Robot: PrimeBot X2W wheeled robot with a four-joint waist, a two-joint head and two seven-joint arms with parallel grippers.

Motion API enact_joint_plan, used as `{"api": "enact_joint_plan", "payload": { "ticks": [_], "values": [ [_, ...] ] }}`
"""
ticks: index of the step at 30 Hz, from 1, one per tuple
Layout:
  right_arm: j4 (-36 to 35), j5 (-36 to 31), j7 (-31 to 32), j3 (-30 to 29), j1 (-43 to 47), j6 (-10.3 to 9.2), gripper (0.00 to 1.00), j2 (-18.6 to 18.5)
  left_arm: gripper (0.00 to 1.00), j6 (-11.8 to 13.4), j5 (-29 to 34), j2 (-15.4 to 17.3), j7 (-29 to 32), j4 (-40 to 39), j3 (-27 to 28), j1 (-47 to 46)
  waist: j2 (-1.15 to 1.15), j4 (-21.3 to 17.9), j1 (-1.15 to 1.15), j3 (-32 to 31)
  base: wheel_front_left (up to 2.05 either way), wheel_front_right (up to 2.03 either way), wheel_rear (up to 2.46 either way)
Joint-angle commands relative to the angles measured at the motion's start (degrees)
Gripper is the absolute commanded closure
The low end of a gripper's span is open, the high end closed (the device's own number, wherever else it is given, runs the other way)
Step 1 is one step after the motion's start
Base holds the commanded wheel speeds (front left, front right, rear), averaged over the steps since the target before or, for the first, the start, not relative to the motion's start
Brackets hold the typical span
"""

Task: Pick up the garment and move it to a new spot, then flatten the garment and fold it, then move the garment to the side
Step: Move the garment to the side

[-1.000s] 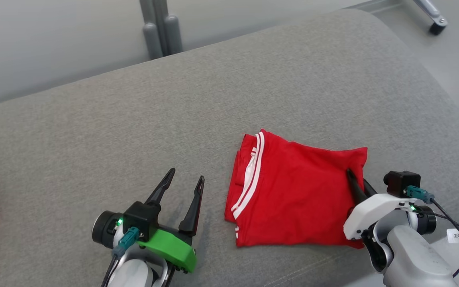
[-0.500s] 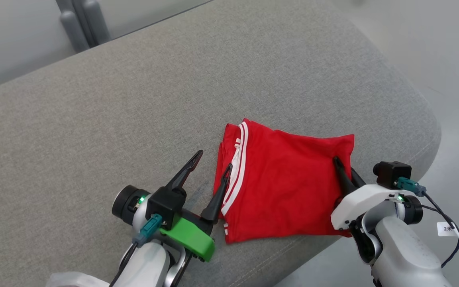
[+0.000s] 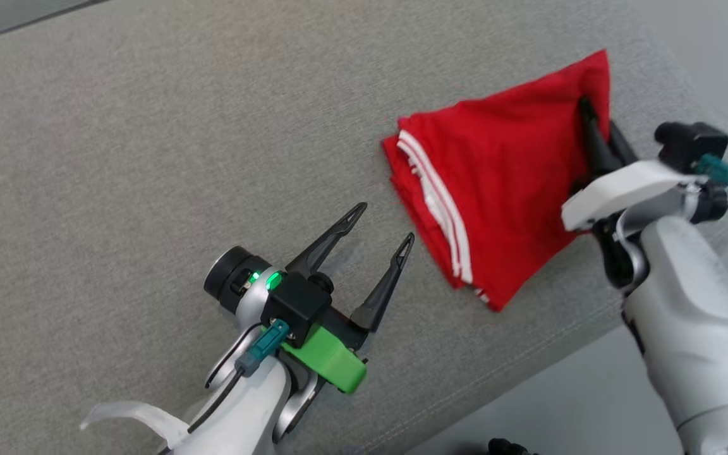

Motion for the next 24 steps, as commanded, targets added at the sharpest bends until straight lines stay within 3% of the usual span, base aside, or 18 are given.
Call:
{"api": "enact_joint_plan", "payload": {
  "ticks": [1, 13, 24],
  "values": [
    [0.3, -0.5, -0.1, -0.8, -1.9, -0.10, 1.00, -1.2, 0.00, -0.1, 0.5, 0.9, 0.0, -0.3, -0.3, -1.4, 0.00, 4.7, 0.00, 4.9, 0.00, 0.00, 0.00],
    [11.1, -6.7, -0.1, -11.0, -17.3, -0.10, 1.00, -13.4, 0.00, -0.1, 1.6, 1.4, 0.0, -2.1, -3.5, -4.0, 0.00, 14.0, 0.00, 10.6, 0.00, 0.00, 0.00],
    [20.0, -18.0, -0.1, -22.8, -22.2, -0.10, 1.00, -21.2, 0.00, -0.1, 3.5, 1.3, 0.0, -4.8, -3.0, -3.8, 0.00, 17.5, 0.00, 11.8, 0.00, 0.00, 0.00]
  ]
}}
